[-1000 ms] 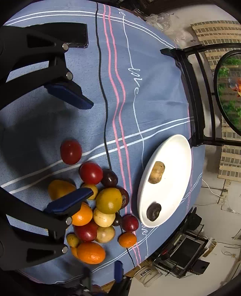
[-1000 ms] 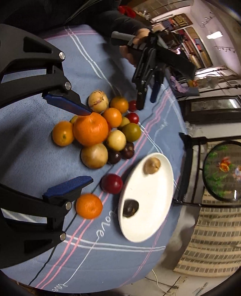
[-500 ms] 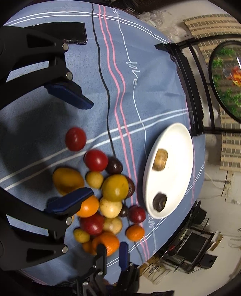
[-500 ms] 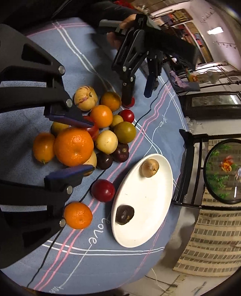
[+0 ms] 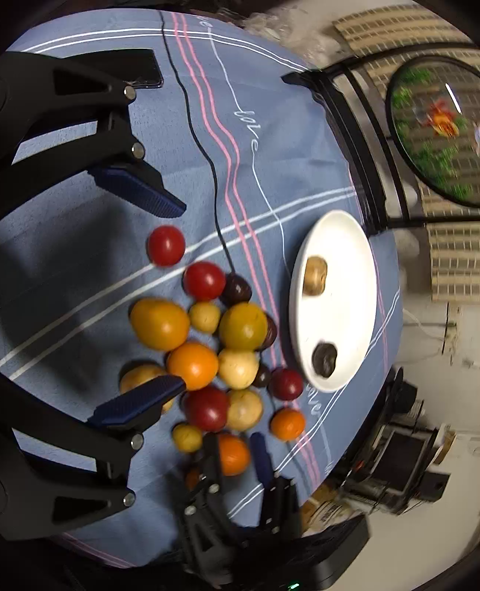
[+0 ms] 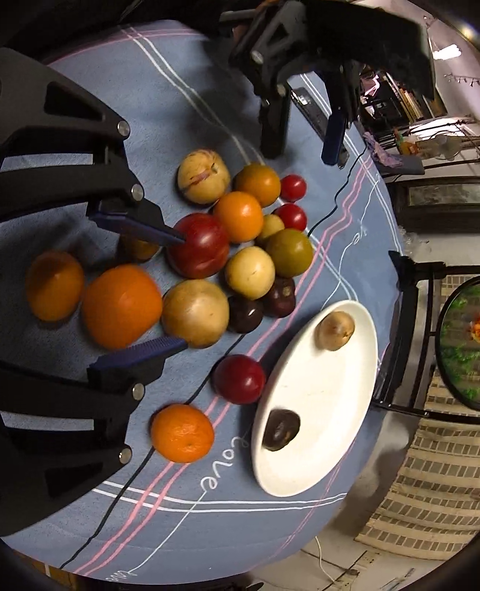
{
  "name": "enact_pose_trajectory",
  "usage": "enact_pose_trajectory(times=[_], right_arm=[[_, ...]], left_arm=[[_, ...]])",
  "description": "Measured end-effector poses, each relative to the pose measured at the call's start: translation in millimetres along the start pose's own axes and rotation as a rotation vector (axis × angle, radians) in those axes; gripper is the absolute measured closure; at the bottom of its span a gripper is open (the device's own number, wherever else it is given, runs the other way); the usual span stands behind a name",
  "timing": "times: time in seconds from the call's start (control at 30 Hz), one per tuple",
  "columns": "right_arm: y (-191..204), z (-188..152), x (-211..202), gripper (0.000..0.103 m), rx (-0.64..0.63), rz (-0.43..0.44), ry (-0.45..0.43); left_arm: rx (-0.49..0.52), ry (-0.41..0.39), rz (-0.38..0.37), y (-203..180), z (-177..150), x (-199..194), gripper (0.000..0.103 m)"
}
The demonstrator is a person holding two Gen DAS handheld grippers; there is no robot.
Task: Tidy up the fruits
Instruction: 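Grasp the orange mandarin with the right tool, then grasp the round orange fruit with the left tool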
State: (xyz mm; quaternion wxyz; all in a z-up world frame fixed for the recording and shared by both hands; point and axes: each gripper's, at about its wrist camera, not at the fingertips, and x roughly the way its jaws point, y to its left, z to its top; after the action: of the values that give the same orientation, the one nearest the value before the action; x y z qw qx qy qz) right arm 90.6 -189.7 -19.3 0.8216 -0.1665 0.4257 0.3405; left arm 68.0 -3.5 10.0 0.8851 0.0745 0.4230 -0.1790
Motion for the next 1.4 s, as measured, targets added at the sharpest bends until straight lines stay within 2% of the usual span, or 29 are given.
enact_pose_trajectory(times=[0.1, 0.13, 0.17, 0.37, 0.47, 0.5, 0.53, 0.57, 0.6, 0.73, 0.83, 0.93, 0.97, 1.0, 1.03, 1.1, 1.2, 1.3, 1.4], right_arm=[[-2.6, -2.3, -1.7, 0.049, 0.007, -0.015, 0.005], [-4.1, -3.8, -3.1, 0.047, 0.012, -0.023, 0.007], [-5.5, -5.9, -4.7, 0.037, 0.019, -0.032, 0.009], [-15.8, -15.4, -10.4, 0.037, 0.067, -0.071, 0.012], [-12.4, -16.1, 3.0, 0.037, 0.059, -0.091, 0.061], [-11.4, -16.7, 7.7, 0.038, 0.058, -0.095, 0.079], [-10.3, -17.8, 13.0, 0.043, 0.055, -0.102, 0.098], [-8.8, -16.4, 14.9, 0.055, 0.056, -0.092, 0.095], [-6.3, -14.3, 14.0, 0.059, 0.049, -0.094, 0.085], [-8.4, -11.9, 8.6, 0.06, 0.066, -0.104, 0.061], [-13.8, -11.8, 6.8, 0.059, 0.092, -0.071, 0.052], [-15.0, -12.2, 4.9, 0.059, 0.104, -0.046, 0.038], [-15.6, -12.1, 4.2, 0.059, 0.106, -0.04, 0.035], [-16.0, -12.2, 3.5, 0.059, 0.108, -0.036, 0.032], [-16.6, -11.6, 3.1, 0.059, 0.111, -0.034, 0.031], [-17.7, -11.3, 1.9, 0.059, 0.114, -0.033, 0.027], [-16.1, -10.0, -3.0, 0.059, 0.109, -0.029, 0.009], [-13.9, -9.4, -6.7, 0.059, 0.099, -0.023, -0.004], [-13.4, -9.8, -6.1, 0.059, 0.097, -0.027, -0.001]], left_arm=[[0.025, -0.006, -0.006, -5.0, -2.5, -2.9, 0.014], [0.029, -0.008, -0.011, -5.6, -3.1, -4.1, 0.014], [0.031, -0.008, -0.014, -6.3, -3.7, -4.7, 0.014], [0.043, 0.023, -0.039, -8.9, -6.6, -0.7, 0.014], [0.05, 0.031, -0.038, -11.6, -7.0, 2.0, 0.014], [0.051, 0.034, -0.037, -11.7, -7.3, 2.9, 0.014], [0.05, 0.036, -0.037, -11.6, -7.2, 3.6, 0.014], [0.05, 0.038, -0.041, -11.8, -7.5, 4.7, 0.014], [0.05, 0.043, -0.047, -12.3, -7.7, 6.1, 0.014], [0.056, 0.078, -0.067, -15.9, -10.2, 16.6, 0.014], [0.036, 0.081, -0.088, -13.6, -10.6, 21.6, 0.016], [0.013, 0.058, -0.114, -10.6, -9.5, 21.9, 0.028], [0.007, 0.057, -0.121, -9.8, -9.1, 23.4, 0.04], [0.0, 0.063, -0.126, -8.3, -9.0, 26.9, 0.049], [-0.019, 0.055, -0.138, -4.9, -8.4, 29.1, 0.051], [-0.04, 0.058, -0.149, -0.7, -7.7, 33.6, 0.061], [-0.055, 0.106, -0.163, 3.0, -10.0, 46.1, 0.065], [0.002, 0.109, -0.136, -3.6, -12.8, 47.7, 0.065], [0.01, 0.109, -0.111, -7.3, -11.9, 47.1, 0.065]])
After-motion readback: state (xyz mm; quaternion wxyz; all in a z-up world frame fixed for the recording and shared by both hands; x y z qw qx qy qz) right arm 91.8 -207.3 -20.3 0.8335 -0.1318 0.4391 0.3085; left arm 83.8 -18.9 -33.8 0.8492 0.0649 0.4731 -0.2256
